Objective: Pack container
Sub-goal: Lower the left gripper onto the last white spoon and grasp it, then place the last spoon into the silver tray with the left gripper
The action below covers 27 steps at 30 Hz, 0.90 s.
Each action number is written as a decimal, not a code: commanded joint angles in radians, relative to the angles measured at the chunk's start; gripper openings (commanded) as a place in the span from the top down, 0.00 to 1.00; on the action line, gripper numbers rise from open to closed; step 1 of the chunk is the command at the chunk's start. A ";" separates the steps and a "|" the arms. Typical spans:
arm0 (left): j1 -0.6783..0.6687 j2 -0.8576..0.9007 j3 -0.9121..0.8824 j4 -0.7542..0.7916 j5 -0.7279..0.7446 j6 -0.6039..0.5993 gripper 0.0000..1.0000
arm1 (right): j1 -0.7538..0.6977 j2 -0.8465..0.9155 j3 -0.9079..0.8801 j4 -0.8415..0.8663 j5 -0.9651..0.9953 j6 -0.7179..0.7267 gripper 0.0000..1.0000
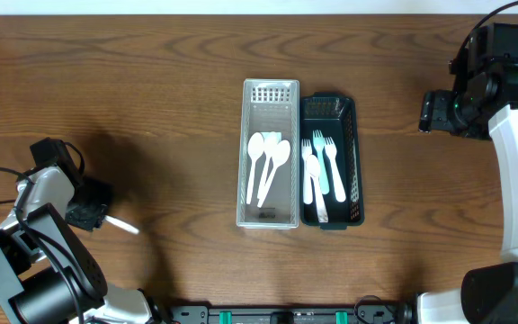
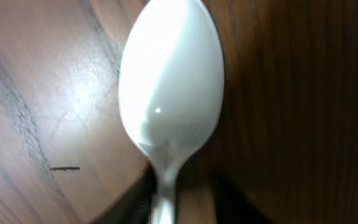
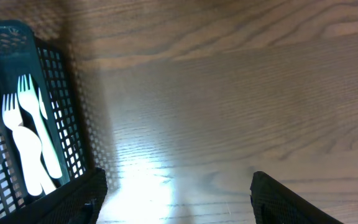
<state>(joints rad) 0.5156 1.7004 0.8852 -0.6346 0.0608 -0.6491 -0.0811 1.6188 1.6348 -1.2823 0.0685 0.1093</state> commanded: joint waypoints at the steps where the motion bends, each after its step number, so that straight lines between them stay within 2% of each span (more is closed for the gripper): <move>1: 0.003 0.060 -0.034 -0.015 0.003 0.009 0.79 | -0.006 -0.001 -0.002 -0.001 0.010 -0.014 0.23; 6: 0.003 0.057 -0.032 -0.021 0.003 0.012 0.93 | -0.006 -0.001 -0.002 -0.001 0.010 -0.014 0.23; 12: -0.013 0.009 0.022 -0.091 0.003 0.048 0.94 | -0.006 -0.001 -0.002 0.000 0.010 -0.014 0.23; 16: -0.074 -0.072 0.111 -0.176 -0.002 0.098 0.94 | -0.006 -0.001 -0.002 0.011 0.010 -0.014 0.23; 21: -0.232 -0.194 0.262 -0.260 -0.001 0.157 0.94 | -0.006 -0.001 -0.002 0.012 0.010 -0.014 0.23; 27: -0.541 -0.265 0.446 -0.286 -0.001 0.307 0.94 | -0.006 -0.001 -0.002 0.014 0.010 -0.013 0.22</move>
<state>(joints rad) 0.0925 1.4559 1.2678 -0.9100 0.0639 -0.4519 -0.0811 1.6188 1.6348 -1.2701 0.0685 0.1093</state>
